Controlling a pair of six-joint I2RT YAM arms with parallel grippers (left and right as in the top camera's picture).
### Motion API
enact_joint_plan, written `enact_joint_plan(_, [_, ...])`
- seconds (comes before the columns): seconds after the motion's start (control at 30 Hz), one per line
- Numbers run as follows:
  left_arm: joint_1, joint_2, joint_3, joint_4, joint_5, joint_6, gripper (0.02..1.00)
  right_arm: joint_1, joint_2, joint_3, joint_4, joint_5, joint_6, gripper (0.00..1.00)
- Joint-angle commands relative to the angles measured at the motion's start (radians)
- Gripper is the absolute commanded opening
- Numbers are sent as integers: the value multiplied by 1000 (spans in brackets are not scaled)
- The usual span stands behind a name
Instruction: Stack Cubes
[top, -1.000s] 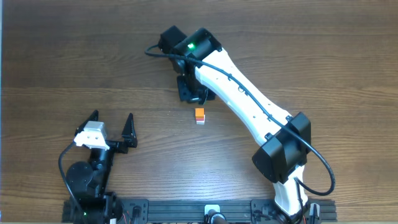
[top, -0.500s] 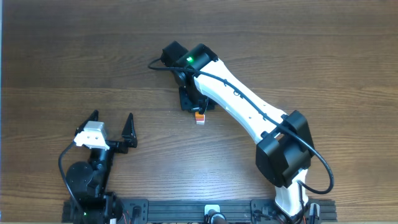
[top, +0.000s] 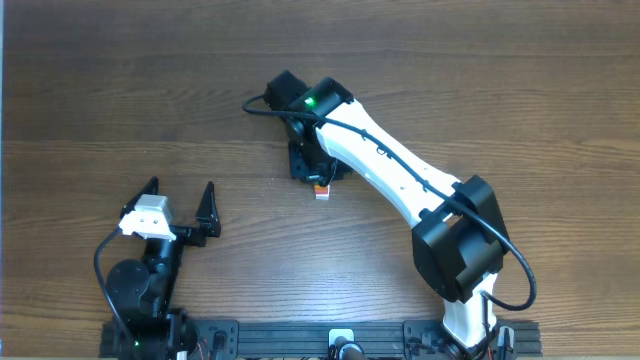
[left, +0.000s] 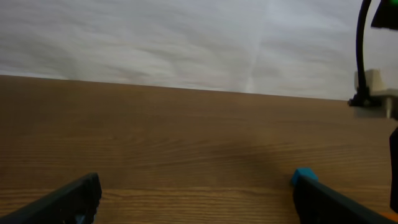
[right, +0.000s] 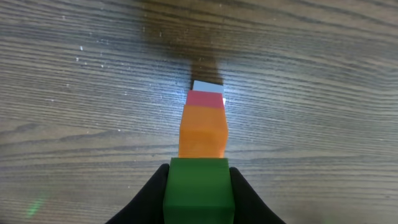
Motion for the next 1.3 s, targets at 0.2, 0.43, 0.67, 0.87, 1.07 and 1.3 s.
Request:
enact_joint_plan(0.2, [5, -8, -5, -1, 13, 14, 998, -14, -29, -18, 25, -19, 11, 123])
enact_joint_plan(0.43, [5, -8, -5, -1, 13, 14, 1000, -17, -29, -35, 40, -18, 10, 119])
enact_joint_plan(0.67, [5, -8, -5, -1, 13, 14, 1000, -17, -29, -42, 47, -15, 3, 121])
enact_joint_plan(0.87, [5, -8, -5, -1, 13, 14, 1000, -18, -29, -45, 50, -14, 2, 119])
enact_joint_plan(1.07, [5, -8, -5, -1, 13, 14, 1000, -20, -29, -71, 79, -14, 2, 121])
enact_joint_plan(1.3, [5, -8, -5, -1, 13, 14, 1000, -20, -29, -71, 86, -14, -9, 121])
